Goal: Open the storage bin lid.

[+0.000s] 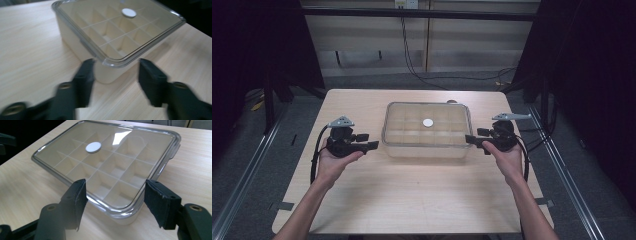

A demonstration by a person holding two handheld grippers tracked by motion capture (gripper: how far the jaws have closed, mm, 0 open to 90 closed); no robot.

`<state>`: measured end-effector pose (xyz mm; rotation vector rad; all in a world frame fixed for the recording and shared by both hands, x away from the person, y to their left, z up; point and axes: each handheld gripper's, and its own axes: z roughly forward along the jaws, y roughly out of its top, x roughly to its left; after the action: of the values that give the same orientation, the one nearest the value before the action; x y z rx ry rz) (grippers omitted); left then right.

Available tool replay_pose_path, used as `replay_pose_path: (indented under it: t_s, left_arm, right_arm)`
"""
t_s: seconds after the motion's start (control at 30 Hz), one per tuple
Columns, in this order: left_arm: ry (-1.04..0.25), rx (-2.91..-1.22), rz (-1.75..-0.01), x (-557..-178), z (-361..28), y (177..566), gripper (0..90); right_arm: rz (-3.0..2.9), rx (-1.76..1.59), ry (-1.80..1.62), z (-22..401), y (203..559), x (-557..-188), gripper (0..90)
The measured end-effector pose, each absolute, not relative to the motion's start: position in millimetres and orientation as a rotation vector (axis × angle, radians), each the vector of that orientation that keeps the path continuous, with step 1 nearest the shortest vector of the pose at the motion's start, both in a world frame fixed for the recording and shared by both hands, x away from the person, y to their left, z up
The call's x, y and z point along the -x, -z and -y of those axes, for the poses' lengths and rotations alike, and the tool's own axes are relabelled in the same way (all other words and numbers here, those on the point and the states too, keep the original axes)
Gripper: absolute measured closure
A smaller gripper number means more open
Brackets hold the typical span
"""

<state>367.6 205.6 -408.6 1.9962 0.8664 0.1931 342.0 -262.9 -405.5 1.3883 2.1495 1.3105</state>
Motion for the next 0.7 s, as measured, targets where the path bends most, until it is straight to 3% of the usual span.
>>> replay_pose_path:
  t_s: [0.27,0.3,0.6,0.7]
  left_arm:
    - [-0.219,-1.969,-0.927,-389,-200,402,42.8]
    - [-0.246,-1.971,-0.951,-394,-196,401,37.3]
    - [-0.240,-1.999,-0.952,-408,-182,401,35.3]
    - [-0.231,-2.005,-0.937,-412,-177,401,32.8]
  right_arm:
    - [-2.149,-1.382,-1.338,255,403,-362,32.9]
    - [-2.153,-1.383,-1.323,253,403,-368,32.5]
    - [-2.195,-1.421,-1.249,248,407,-387,32.6]
    - [-2.171,-1.424,-1.260,247,403,-392,27.8]
